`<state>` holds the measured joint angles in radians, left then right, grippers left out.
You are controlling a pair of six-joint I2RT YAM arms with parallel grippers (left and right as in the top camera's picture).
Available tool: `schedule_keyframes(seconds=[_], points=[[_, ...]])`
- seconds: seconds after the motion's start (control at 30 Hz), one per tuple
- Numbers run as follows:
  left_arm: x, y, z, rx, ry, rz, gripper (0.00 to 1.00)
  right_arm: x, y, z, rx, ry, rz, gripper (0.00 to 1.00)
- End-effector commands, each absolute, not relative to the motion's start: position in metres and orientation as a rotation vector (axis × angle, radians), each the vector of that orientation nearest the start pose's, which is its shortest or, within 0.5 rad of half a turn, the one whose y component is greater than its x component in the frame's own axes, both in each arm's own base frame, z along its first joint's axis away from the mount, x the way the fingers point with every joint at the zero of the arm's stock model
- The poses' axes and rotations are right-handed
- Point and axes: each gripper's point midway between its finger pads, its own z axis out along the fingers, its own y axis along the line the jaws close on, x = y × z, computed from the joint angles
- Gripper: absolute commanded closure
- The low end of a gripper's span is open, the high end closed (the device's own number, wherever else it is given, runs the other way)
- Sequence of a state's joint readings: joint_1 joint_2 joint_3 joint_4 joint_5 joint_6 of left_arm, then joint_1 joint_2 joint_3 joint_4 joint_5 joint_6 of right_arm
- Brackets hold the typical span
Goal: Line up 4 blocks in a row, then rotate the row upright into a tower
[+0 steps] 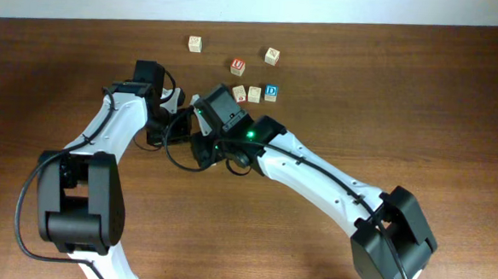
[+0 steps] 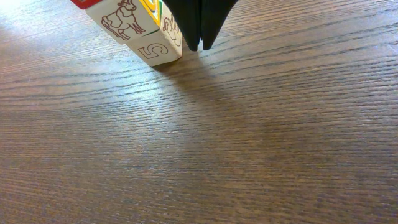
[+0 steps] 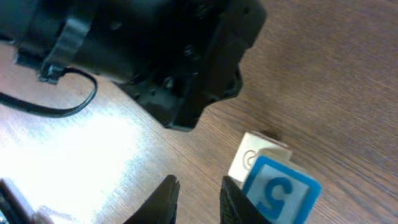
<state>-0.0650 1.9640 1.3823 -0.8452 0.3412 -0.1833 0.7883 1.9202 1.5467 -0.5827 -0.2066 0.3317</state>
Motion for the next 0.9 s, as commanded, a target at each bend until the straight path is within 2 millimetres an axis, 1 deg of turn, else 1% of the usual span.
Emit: schedule_keyframes(seconds=[0.0, 0.2, 0.27, 0.33, 0.37, 0.43, 0.47, 0.5, 0.53, 0.57, 0.63, 0.7, 0.77, 0.87], points=[[0.393, -0.082, 0.042, -0.157, 2.98, -0.543, 1.0, 0.332, 0.385, 0.133, -0.701, 2.536, 0.671, 0.76], [0.393, -0.082, 0.042, -0.157, 2.98, -0.543, 1.0, 0.332, 0.386, 0.135, -0.719, 2.525, 0.669, 0.76], [0.393, -0.081, 0.042, -0.158, 2.981, -0.531, 1.0, 0.333, 0.386, 0.148, -0.732, 2.518, 0.664, 0.76], [0.393, -0.08, 0.042, -0.158, 2.982, -0.527, 1.0, 0.337, 0.383, 0.163, -0.719, 2.52, 0.63, 0.76], [0.393, -0.08, 0.042, -0.158, 2.982, -0.526, 1.0, 0.34, 0.379, 0.171, -0.705, 2.524, 0.594, 0.74], [0.393, -0.076, 0.04, -0.161, 2.984, -0.488, 1.0, 0.345, 0.366, 0.183, -0.669, 2.535, 0.5, 0.63], [0.394, -0.073, 0.039, -0.164, 2.985, -0.461, 1.0, 0.347, 0.362, 0.185, -0.651, 2.54, 0.465, 0.59], [0.396, -0.068, 0.039, -0.17, 2.98, -0.423, 0.99, 0.351, 0.354, 0.186, -0.609, 2.55, 0.41, 0.55], [0.399, -0.062, 0.038, -0.181, 2.971, -0.396, 0.93, 0.354, 0.348, 0.184, -0.593, 2.553, 0.359, 0.51], [0.402, -0.057, 0.038, -0.192, 2.96, -0.383, 0.86, 0.355, 0.344, 0.183, -0.588, 2.556, 0.336, 0.5], [0.408, -0.047, 0.039, -0.224, 2.936, -0.375, 0.78, 0.355, 0.341, 0.179, -0.584, 2.571, 0.317, 0.49], [0.411, -0.027, 0.038, -0.279, 2.922, -0.321, 0.71, 0.358, 0.338, 0.171, -0.58, 2.591, 0.302, 0.48], [0.412, -0.011, 0.037, -0.324, 2.917, -0.278, 0.7, 0.359, 0.339, 0.159, -0.585, 2.613, 0.286, 0.48], [0.412, -0.002, 0.037, -0.354, 2.912, -0.269, 0.68, 0.36, 0.342, 0.151, -0.59, 2.622, 0.281, 0.48]])
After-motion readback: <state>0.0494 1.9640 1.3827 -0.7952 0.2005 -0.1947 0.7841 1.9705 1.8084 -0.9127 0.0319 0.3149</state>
